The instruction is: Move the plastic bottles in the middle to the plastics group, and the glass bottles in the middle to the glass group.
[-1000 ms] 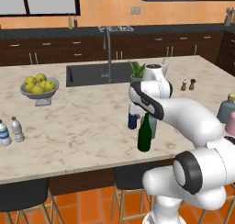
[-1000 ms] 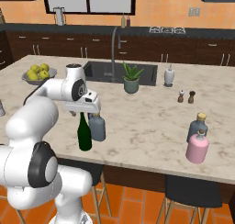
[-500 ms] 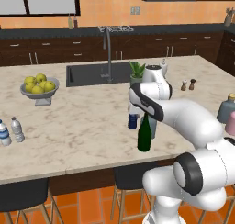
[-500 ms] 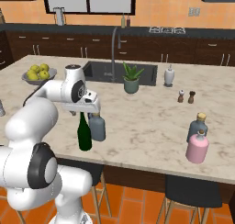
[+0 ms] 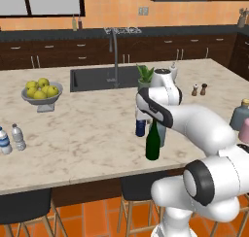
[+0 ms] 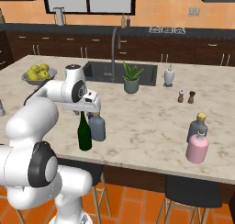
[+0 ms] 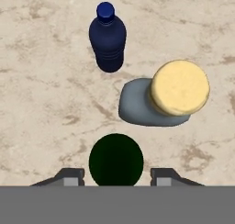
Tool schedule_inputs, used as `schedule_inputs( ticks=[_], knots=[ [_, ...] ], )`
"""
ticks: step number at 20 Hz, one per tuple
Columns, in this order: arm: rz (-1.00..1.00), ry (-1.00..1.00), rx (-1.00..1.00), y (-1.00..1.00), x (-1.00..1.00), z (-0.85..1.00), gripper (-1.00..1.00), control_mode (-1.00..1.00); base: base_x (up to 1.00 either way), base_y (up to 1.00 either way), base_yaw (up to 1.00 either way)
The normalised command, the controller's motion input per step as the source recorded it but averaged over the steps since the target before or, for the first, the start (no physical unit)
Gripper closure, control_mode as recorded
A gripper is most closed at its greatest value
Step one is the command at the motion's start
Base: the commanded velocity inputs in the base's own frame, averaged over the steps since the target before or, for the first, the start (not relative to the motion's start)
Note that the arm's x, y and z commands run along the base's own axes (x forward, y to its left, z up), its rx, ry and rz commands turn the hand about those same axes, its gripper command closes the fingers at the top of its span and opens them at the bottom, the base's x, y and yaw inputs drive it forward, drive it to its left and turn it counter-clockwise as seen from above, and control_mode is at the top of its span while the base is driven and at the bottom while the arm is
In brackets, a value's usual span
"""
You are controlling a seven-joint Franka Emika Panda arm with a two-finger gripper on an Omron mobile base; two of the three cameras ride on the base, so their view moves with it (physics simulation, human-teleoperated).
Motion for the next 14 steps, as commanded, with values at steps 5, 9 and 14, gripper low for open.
schedule_inputs(
  ticks=[5,9,14],
  knots=[
    [0.00,-0.01,0.00,-0.05,-0.19,-0.33,1.00,-1.00,0.00,0.00,0.00],
    [0.00,-0.03,0.03,-0.07,-0.28,-0.15,1.00,-1.00,0.00,0.00,0.00],
    [0.00,-0.13,0.01,-0.08,-0.35,0.19,1.00,-1.00,0.00,0.00,0.00]
  ],
)
